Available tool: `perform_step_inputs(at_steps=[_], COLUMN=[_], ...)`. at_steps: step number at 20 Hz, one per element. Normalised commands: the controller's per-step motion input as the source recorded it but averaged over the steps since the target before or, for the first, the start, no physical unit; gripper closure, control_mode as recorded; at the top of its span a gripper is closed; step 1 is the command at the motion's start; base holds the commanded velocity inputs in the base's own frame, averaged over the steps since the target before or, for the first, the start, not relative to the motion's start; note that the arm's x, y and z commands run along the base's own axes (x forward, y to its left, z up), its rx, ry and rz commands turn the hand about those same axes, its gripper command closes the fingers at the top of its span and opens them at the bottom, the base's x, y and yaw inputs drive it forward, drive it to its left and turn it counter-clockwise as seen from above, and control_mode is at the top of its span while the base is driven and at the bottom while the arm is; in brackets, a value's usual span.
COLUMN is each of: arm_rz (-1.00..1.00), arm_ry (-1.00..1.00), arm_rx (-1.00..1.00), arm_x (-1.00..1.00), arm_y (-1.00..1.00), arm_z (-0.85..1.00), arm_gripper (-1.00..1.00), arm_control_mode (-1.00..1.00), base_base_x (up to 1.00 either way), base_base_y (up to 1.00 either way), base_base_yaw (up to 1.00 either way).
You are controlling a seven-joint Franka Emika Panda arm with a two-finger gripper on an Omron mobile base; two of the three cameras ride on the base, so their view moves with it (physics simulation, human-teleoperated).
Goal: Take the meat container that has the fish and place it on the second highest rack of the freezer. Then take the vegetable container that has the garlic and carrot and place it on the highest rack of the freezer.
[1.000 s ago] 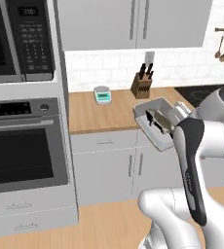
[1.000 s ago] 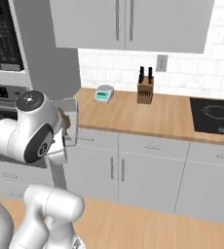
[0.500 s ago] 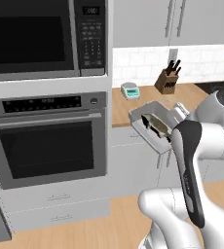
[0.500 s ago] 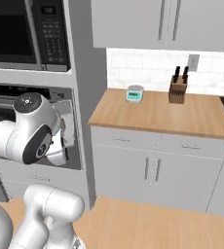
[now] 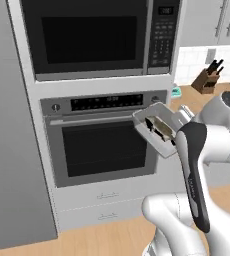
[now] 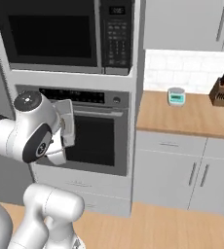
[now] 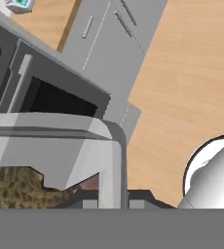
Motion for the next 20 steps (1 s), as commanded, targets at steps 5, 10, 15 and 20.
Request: perform_step_inputs(at_steps=[5,10,15,20], arm_rz=[0.00,0.00,0.00,0.00], arm_ry=[0.00,0.00,0.00,0.00], arm_rx=[0.00,0.00,0.00,0.00], arm_x=[0.00,0.00,0.00,0.00], arm_y=[0.00,0.00,0.00,0.00], arm_z=[0.00,0.00,0.00,0.00], arm_gripper=[1.00,1.00,1.00,1.00], arm_control_mode=[1.00,1.00,1.00,1.00], base_base_x=[-0.01,0.00,0.00,0.08], base_base_y=[1.00,1.00,1.00,1.00], base_base_yaw=[-0.04,-0.03,0.00,0.00])
